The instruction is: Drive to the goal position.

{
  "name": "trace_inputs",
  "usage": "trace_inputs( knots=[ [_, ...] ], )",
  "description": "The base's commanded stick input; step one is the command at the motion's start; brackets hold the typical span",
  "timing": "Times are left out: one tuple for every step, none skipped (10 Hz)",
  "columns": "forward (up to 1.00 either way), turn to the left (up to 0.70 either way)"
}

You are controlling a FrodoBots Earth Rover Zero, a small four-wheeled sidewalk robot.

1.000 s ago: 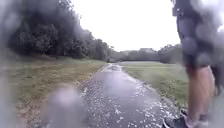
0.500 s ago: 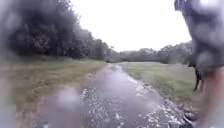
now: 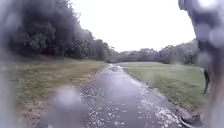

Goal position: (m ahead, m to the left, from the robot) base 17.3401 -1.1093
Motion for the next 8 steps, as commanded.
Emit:
trace_inputs(
  knots=[
    [0.85,-0.09],
    [0.85,-0.12],
    [0.85,-0.02],
    [0.85,0.0],
    [0.85,0.0],
    [0.85,0.0],
    [0.85,0.0],
    [0.85,0.0]
  ],
)
